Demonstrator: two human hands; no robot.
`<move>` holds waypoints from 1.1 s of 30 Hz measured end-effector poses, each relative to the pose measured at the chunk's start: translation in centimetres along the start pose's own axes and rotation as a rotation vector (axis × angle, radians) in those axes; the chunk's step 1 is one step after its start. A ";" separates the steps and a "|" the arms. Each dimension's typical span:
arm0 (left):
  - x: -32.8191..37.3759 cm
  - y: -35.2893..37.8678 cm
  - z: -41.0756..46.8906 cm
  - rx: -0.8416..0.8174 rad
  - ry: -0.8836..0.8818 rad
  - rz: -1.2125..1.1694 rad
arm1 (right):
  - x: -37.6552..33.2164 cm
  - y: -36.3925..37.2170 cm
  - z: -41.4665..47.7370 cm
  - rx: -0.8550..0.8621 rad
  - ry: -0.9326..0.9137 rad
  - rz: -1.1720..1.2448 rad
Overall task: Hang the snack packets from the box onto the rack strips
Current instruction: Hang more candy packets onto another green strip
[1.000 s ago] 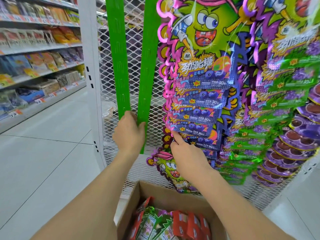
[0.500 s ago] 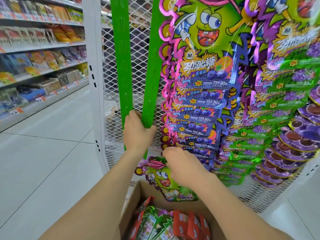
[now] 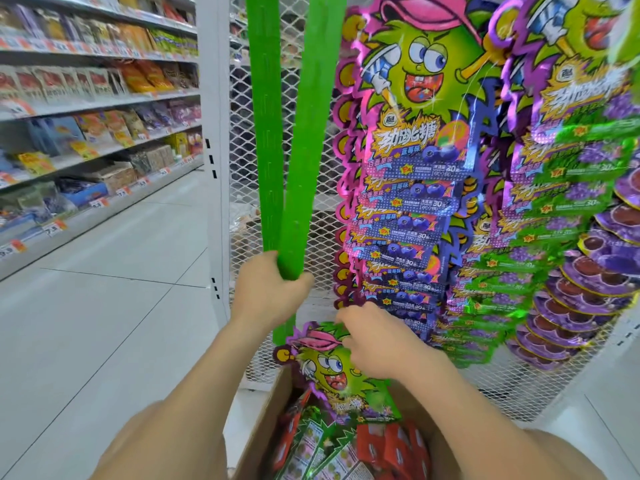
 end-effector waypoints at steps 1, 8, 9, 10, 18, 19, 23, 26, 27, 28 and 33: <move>0.2 0.7 -0.3 -0.077 0.052 0.009 | 0.4 -0.2 -0.1 -0.017 0.016 0.009; 0.8 4.5 1.2 -0.245 0.229 0.166 | 2.8 -0.7 -1.9 -0.132 0.130 0.026; 0.7 5.0 1.5 -0.255 0.220 0.191 | 2.9 -0.5 -2.1 -0.145 0.138 0.027; 0.4 5.3 1.9 -0.243 0.198 0.215 | 2.9 -0.4 -2.2 -0.150 0.140 0.027; -1.9 3.5 4.9 0.195 -0.123 0.207 | 2.0 -0.6 -0.3 -0.066 0.069 0.098; -2.1 3.4 5.3 0.211 -0.123 0.174 | 1.7 -0.7 0.0 -0.048 0.045 0.110; -3.0 3.0 6.2 0.205 -0.188 0.003 | 1.5 -0.5 1.5 -0.014 -0.012 0.107; -3.0 3.0 6.0 0.141 -0.196 -0.074 | 1.2 -0.2 2.1 -0.016 -0.026 0.120; -2.9 3.0 5.9 0.107 -0.167 -0.052 | 0.9 -0.1 2.2 -0.022 -0.035 0.129; -3.0 3.1 5.9 0.058 -0.132 -0.028 | 0.7 0.0 2.4 -0.032 -0.043 0.140; -4.4 4.0 4.2 -0.380 0.003 0.113 | -0.9 0.2 2.5 -0.091 -0.043 0.262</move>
Point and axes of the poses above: each hand's wrist, its own z-axis towards the middle knuckle, its own y-axis out of the palm, x = y × z, the point moved 6 cm from there along z, towards the middle knuckle, and after that the axes turned 15 degrees about z, right-handed, at the moved point
